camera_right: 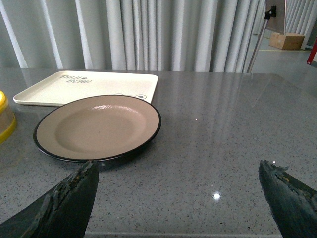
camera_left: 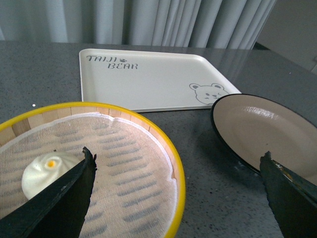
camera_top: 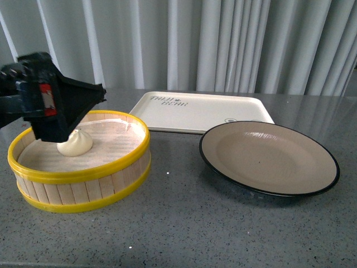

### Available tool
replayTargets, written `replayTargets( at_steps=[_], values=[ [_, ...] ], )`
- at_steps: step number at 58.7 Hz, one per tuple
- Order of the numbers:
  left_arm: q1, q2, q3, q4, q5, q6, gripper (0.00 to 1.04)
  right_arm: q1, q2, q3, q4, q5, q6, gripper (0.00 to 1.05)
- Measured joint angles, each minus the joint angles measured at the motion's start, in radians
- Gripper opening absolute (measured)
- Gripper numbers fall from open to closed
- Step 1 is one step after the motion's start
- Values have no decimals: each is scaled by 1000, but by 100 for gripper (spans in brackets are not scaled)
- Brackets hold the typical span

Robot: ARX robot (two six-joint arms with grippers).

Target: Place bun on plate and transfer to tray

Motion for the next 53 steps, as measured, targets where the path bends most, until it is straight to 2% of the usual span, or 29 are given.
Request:
replayTargets(
  at_steps=[5, 10, 21, 41, 53],
  values=[
    [-12, 49, 55, -41, -37, 72, 98, 0, 0, 0, 0, -1, 0, 96],
    [-26, 97, 124, -111, -121, 159, 98, 0, 0, 0, 0, -1, 0, 96],
    [-30, 152, 229, -257, -246, 242, 98, 0, 0, 0, 0, 0, 0, 96],
    [-28, 193, 334, -419, -341, 235, 98, 0, 0, 0, 0, 0, 0, 96],
    [-29, 238, 379, -457, -374, 183, 98, 0, 0, 0, 0, -1, 0, 96]
  ],
)
